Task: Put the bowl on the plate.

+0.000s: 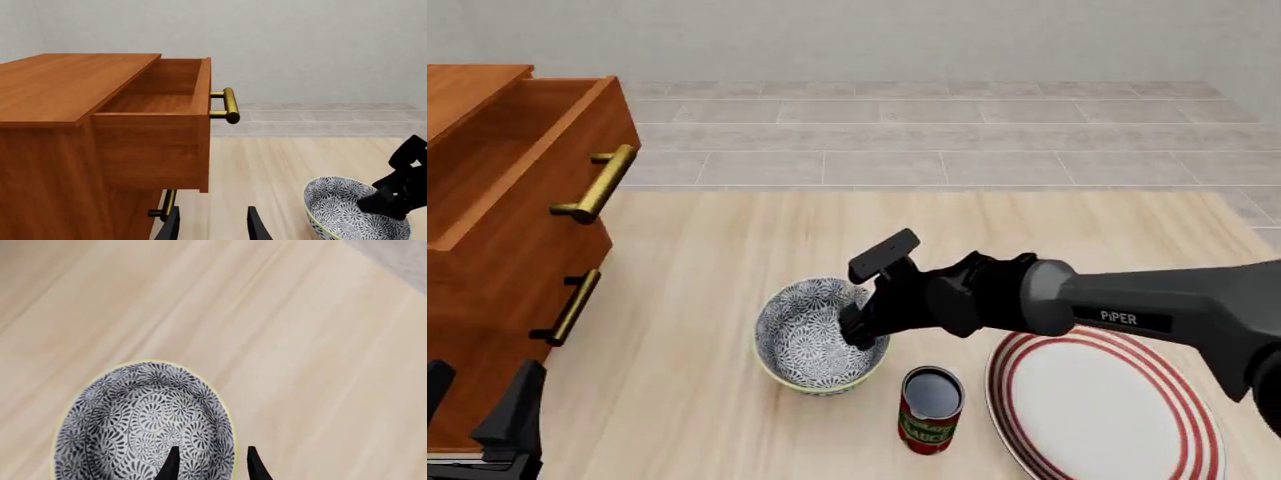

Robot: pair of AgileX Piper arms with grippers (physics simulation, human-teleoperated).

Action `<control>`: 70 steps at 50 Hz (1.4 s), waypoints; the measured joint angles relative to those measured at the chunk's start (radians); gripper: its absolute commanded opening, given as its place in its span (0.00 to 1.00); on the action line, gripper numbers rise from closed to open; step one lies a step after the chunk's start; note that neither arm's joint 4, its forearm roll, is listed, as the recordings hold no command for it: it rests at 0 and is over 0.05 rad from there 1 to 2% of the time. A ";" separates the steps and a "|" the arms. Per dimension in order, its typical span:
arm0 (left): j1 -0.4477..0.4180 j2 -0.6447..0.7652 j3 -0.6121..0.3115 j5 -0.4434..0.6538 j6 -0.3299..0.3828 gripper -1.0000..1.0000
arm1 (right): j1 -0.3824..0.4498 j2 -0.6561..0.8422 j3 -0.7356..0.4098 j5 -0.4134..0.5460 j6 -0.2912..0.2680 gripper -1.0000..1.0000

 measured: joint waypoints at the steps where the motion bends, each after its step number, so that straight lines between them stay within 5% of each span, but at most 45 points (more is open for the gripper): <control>1: 0.000 0.000 0.000 0.000 0.000 1.00 | 0.000 0.002 0.000 -0.001 0.001 1.00; 26: 0.000 0.000 0.000 0.000 0.000 1.00 | -0.008 0.041 0.028 -0.033 0.010 1.00; 27: 0.000 0.000 0.000 0.000 0.000 1.00 | -0.008 0.041 0.029 -0.034 0.011 0.00; 70: 0.000 0.000 0.000 0.000 0.000 1.00 | -0.020 -0.003 -0.008 -0.002 -0.025 0.00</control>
